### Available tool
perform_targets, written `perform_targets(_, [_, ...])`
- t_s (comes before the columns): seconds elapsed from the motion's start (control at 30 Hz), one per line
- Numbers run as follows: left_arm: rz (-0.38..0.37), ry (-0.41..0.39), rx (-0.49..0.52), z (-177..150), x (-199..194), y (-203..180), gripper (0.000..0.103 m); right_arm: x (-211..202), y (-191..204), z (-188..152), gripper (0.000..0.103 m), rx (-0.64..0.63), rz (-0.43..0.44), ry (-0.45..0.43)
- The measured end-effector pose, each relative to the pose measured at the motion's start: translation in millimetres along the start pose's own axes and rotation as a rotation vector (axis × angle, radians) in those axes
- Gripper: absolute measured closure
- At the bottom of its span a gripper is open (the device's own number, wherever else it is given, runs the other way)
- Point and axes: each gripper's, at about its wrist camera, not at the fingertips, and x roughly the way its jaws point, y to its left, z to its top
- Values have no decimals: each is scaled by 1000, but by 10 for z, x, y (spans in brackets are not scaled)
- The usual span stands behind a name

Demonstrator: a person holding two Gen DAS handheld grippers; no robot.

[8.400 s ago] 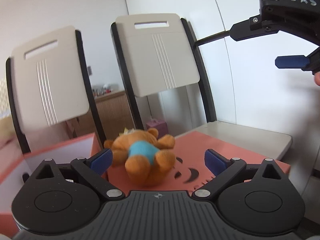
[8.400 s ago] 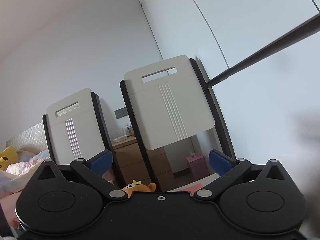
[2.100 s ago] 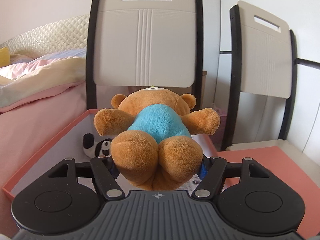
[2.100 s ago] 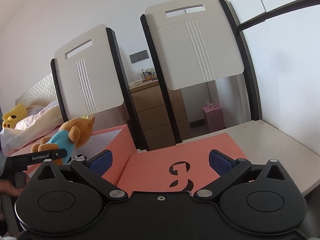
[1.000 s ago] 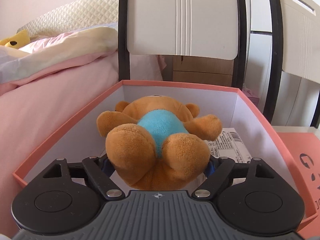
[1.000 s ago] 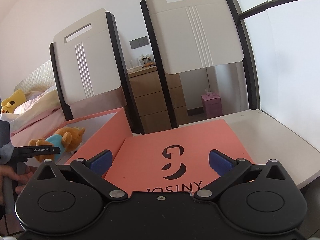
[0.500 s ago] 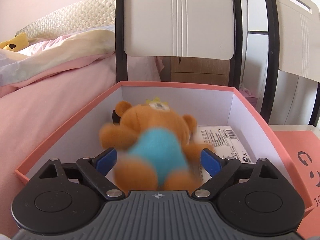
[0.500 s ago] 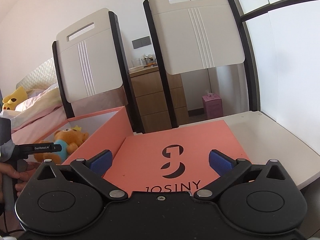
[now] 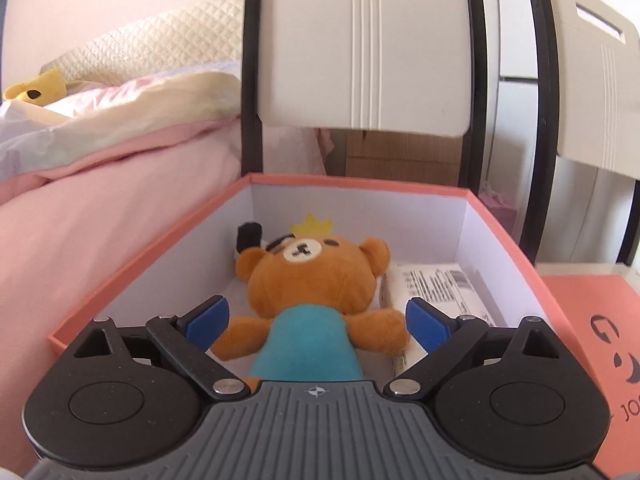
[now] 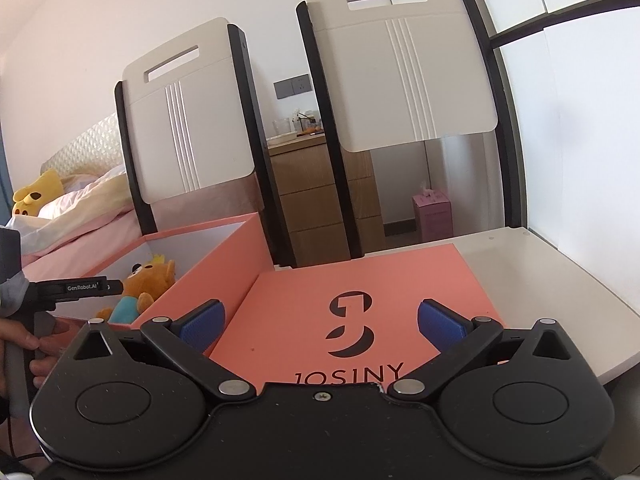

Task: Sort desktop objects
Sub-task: 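Lower the teddy bear into the box and open the left gripper, then withdraw the left gripper up and away from the box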

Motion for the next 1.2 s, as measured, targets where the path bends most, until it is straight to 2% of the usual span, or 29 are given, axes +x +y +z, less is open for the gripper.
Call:
perform_targets(0.33, [-35,-61,14,53,-253,-72,6,-71,6,-1,1,-16,-1,-22])
perform_targets(0.63, [-79,-108,79,103,-460,-194,6,-140,21,5,1,-38,-13,-39])
perform_targets(0.87, [-103,-194,90,122,-804,-230,6,-164,46,1,1,-52,-11,-43])
perform_targets(1.2, [-161,-168,65,-177,-1105,-251,6,-146,74,15,1,-59,0,-48])
